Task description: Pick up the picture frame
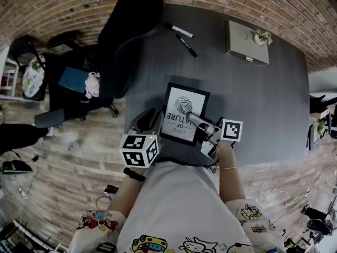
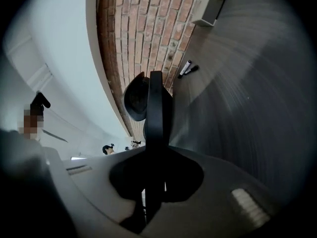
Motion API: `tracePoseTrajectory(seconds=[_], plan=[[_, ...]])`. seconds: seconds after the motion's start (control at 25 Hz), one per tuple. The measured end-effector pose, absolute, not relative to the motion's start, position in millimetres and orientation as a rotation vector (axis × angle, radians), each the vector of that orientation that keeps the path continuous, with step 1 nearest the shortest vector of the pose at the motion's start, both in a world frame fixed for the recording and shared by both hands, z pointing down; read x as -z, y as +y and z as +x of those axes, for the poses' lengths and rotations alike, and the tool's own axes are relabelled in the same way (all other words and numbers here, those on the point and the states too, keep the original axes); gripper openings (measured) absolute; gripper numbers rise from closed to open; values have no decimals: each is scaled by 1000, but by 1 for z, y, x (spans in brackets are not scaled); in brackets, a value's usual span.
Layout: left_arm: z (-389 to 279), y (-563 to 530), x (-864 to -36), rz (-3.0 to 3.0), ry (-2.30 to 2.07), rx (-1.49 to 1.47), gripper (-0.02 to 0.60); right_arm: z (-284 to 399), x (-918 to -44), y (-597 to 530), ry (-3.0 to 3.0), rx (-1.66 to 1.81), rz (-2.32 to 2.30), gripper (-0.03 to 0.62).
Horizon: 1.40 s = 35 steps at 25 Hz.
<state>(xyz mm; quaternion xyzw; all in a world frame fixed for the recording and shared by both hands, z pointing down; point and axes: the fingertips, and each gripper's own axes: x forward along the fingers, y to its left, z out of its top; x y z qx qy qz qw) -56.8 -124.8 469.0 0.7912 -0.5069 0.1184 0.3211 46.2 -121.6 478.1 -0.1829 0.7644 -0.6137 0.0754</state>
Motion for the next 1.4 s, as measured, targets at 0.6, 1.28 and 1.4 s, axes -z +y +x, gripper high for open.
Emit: tracePoseTrajectory(seconds=[0.6, 1.28, 1.4], plan=[[-48, -125, -378, 2329, -1432, -236, 115, 79, -383, -123, 2661, 1293, -834, 15], [-53, -113, -343, 2431, -1459, -230, 89, 109, -327, -118, 2855, 607, -1317, 14], [-55, -112, -341, 2443, -1441, -229, 76, 115, -322, -119, 2846, 518, -1404, 13]])
